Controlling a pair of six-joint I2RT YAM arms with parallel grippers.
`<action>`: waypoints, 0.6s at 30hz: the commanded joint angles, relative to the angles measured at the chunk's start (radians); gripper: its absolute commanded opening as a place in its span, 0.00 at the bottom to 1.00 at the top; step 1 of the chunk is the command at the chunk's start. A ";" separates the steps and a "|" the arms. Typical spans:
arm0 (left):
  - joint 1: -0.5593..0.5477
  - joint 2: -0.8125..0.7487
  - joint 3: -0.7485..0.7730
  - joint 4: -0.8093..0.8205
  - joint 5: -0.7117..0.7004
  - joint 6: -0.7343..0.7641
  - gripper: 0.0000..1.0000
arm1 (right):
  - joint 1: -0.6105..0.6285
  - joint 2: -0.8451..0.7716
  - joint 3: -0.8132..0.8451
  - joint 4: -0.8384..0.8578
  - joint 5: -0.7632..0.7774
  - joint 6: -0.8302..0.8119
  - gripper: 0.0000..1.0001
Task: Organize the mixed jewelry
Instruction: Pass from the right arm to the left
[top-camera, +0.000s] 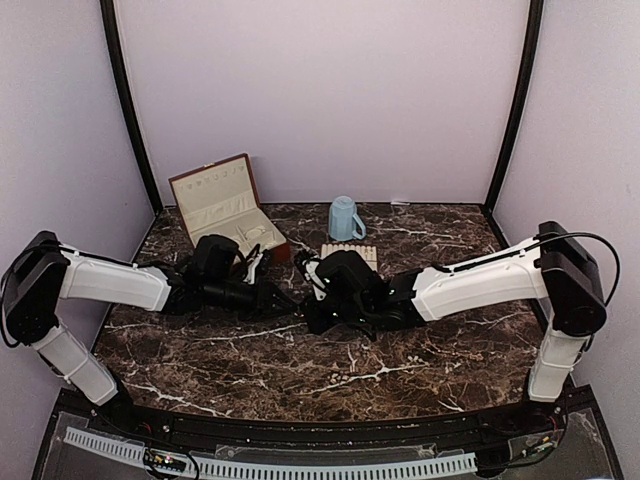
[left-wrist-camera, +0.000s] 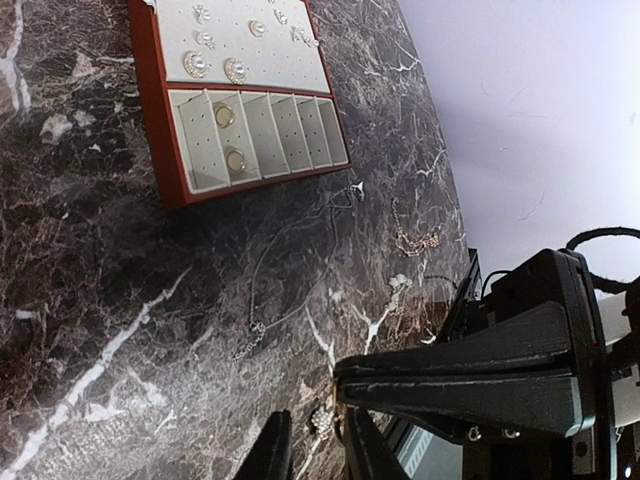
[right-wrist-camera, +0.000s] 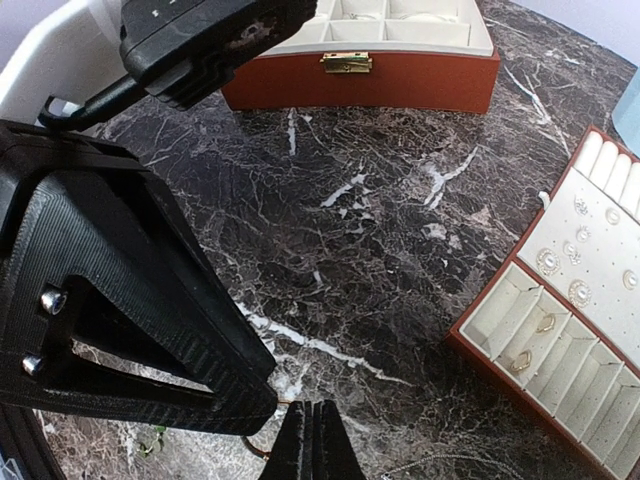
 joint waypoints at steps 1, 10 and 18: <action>-0.008 0.004 0.029 0.020 0.003 0.002 0.20 | 0.007 -0.026 0.006 0.037 -0.002 -0.014 0.00; -0.012 0.015 0.034 0.028 0.007 -0.001 0.14 | 0.010 -0.017 0.011 0.035 -0.011 -0.019 0.00; -0.015 0.025 0.040 0.026 0.010 -0.003 0.03 | 0.012 -0.016 0.015 0.030 -0.004 -0.019 0.00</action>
